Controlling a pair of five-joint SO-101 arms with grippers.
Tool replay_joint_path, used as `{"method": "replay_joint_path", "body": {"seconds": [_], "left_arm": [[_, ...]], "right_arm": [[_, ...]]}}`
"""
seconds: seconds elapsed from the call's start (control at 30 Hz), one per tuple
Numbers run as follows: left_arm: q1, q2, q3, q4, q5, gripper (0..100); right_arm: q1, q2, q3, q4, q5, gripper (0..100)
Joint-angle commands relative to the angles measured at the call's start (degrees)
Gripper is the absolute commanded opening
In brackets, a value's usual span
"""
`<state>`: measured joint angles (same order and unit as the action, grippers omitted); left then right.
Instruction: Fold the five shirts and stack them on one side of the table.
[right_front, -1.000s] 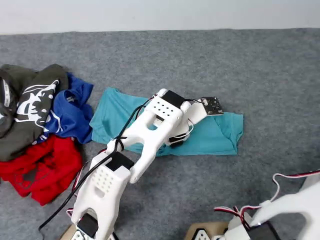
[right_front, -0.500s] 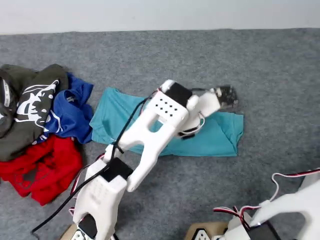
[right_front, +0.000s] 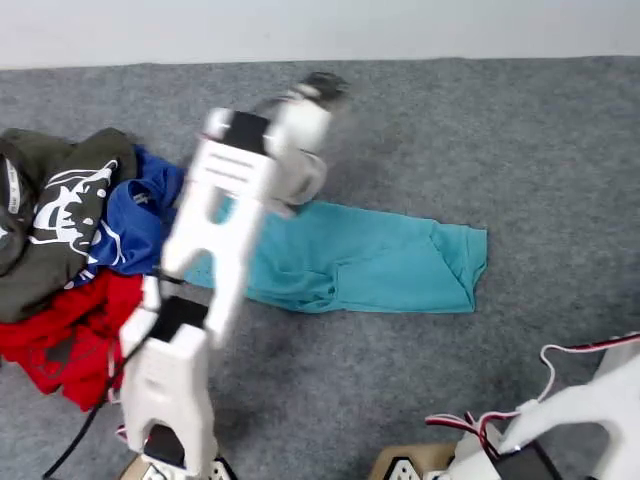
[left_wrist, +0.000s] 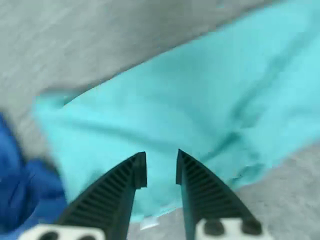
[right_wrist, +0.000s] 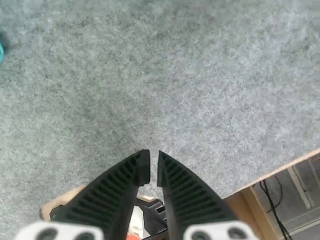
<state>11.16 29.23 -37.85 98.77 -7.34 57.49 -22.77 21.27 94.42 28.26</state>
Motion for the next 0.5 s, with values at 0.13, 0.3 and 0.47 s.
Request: {"method": "replay_joint_path", "body": {"seconds": [0.13,0.3,0.47], "left_arm": [[-12.0,-3.7,10.8,1.5,0.2,11],[-16.9,-3.7,21.8,-2.5,-3.4,11],[-21.9,-3.7,27.7,-4.5,-6.4,11]], "right_arm": [[-7.6,-2.2,-0.4,-0.4,0.2,3.9],[-13.1,-2.2,-0.4,-0.4,-0.6,3.9],[-17.4,-2.2,-0.4,-0.5,-4.8,3.9]]}}
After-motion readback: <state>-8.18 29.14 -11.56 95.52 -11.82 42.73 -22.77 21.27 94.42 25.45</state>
